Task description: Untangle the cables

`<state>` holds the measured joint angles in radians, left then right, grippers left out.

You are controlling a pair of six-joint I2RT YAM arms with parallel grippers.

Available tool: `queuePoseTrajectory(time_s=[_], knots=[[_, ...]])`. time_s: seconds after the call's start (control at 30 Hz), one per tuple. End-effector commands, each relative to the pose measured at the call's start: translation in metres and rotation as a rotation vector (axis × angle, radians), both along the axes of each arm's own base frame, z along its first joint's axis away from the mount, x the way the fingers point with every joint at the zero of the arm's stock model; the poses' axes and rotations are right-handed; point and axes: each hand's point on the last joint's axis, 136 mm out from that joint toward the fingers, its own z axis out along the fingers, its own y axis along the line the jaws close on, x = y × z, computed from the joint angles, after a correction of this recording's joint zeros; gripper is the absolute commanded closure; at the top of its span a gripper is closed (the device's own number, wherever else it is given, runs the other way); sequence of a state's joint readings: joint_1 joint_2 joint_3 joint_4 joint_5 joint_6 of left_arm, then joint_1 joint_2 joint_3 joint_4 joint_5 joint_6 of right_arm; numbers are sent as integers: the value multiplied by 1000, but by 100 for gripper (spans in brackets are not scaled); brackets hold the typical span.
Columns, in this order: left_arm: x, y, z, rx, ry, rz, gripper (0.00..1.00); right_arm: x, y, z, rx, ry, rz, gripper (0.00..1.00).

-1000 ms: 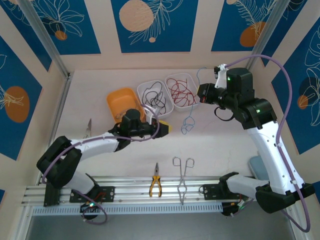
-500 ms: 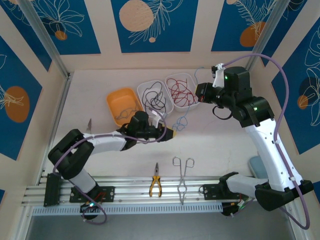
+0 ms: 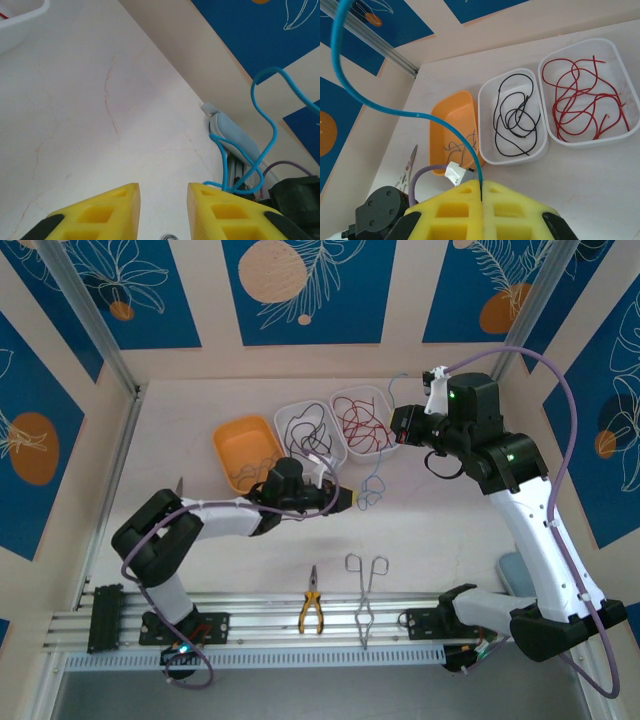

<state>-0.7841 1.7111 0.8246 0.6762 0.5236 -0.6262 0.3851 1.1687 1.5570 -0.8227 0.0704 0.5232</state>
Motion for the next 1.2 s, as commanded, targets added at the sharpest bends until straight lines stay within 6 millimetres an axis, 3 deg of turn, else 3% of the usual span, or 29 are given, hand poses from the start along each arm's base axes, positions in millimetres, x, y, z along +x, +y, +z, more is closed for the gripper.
queuePoseTrajectory(time_s=[0.0, 0.23, 0.57, 0.83, 1.17], knots=[[1, -11, 23, -68, -45, -23, 68, -3, 4, 14, 8, -42, 29, 100], [-2, -4, 27, -52, -75, -8, 72, -2, 2, 11, -3, -37, 16, 100], [1, 27, 27, 41, -140, 110, 70, -1, 2, 10, -2, -35, 18, 100], [-19, 15, 30, 43, -188, -57, 69, 1, 5, 11, 2, -30, 28, 100], [-25, 11, 31, 34, -187, -108, 64, 4, 7, 9, 3, -25, 30, 100]])
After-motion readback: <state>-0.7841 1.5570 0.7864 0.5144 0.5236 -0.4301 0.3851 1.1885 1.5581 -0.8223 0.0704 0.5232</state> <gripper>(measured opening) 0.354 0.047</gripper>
